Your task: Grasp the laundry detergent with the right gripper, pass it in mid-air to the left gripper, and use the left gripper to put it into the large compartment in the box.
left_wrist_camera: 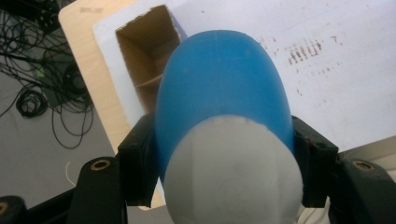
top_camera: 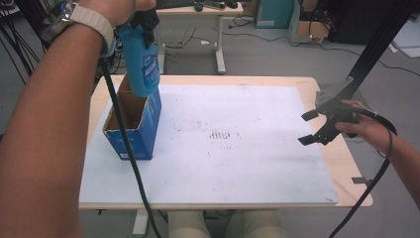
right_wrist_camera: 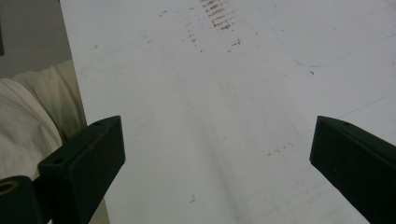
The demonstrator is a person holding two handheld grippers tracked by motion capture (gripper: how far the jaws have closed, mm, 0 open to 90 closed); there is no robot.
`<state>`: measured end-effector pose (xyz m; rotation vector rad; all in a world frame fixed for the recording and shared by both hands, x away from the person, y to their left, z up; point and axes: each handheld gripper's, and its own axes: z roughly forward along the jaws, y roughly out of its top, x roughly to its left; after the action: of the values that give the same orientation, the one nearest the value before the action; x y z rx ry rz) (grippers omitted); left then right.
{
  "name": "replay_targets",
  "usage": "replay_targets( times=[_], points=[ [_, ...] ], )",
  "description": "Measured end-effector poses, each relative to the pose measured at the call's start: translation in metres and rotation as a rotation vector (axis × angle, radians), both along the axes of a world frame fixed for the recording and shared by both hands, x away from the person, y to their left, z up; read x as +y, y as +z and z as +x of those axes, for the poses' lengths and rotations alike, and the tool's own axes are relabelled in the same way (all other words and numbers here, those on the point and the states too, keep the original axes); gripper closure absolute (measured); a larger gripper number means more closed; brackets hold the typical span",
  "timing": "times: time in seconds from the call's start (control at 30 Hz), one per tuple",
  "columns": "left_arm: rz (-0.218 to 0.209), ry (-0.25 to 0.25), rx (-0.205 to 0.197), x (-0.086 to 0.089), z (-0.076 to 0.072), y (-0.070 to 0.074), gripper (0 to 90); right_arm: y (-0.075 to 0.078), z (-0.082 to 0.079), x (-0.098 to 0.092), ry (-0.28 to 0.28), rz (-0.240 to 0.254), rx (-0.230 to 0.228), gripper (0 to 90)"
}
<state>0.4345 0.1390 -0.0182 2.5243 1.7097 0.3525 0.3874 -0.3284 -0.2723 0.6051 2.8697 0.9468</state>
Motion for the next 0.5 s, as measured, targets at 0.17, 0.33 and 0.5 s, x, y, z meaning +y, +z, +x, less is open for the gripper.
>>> replay_targets(
  times=[0.17, 0.33, 0.5],
  points=[
    [-0.001, 0.042, -0.007, 0.012, 0.001, 0.001, 37.4, -0.003, 0.001, 0.001, 0.001, -0.002, 0.005, 3.3],
    [0.001, 0.092, -0.010, 0.023, 0.003, -0.004, 37.4, -0.004, 0.002, 0.001, 0.001, -0.005, 0.007, 3.3],
    [0.013, 0.132, -0.011, 0.032, 0.006, -0.011, 37.4, -0.005, 0.003, 0.000, -0.005, -0.008, 0.013, 3.3]
  ],
)
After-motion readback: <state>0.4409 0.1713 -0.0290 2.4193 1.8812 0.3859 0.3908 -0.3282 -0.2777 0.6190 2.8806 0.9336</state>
